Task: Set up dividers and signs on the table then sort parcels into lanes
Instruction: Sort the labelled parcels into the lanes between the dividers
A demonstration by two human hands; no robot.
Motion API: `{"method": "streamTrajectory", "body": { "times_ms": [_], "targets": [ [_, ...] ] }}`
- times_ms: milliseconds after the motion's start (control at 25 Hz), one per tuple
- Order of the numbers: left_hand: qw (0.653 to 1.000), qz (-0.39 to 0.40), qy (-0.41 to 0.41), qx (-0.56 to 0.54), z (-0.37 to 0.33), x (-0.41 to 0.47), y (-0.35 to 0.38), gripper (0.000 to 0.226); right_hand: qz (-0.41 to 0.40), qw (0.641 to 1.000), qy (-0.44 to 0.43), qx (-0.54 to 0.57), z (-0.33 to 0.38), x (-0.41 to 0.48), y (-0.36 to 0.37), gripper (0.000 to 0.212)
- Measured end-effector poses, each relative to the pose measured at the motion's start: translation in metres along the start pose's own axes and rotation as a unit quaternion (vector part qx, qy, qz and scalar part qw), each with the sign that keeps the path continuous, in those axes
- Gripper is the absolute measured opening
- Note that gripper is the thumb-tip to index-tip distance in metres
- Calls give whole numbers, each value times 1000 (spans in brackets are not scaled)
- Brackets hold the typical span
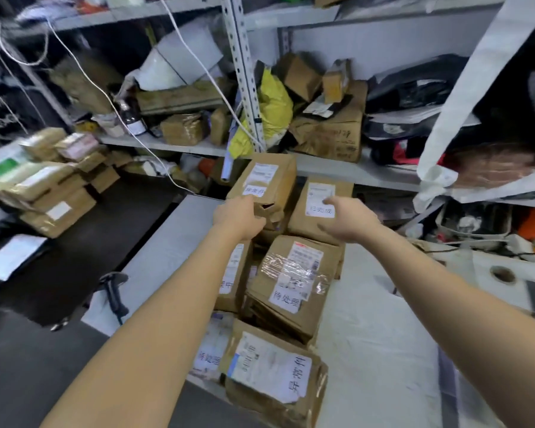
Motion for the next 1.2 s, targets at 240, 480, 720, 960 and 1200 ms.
{"method": "streamTrajectory", "body": {
  "times_ms": [240,480,720,960,1200],
  "targets": [
    [999,29,-3,-12,40,71,8,47,-17,992,4,127,30,66,21,75],
    [975,145,0,-170,66,147,44,72,-73,956,130,254,59,127,60,77],
    [914,166,13,-370,59,177,60,67,-156,922,208,286,70,141,81,84],
    [932,113,85,-334,19,152,19,75,-233,893,214,321,64,94,35,62],
    [914,102,191,-344,-73,89,-2,53,-294,863,257,319,34,1,-17,43]
  ]
}}
Point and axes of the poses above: each hand's wrist, its own x-axis towards the middle knuckle, its own y-axis out of the palm, z = x × y, the point moved 4 cm from there along x, towards the middle knuckle, and after that the axes turned 13 degrees about -y, right-handed, at the moved point
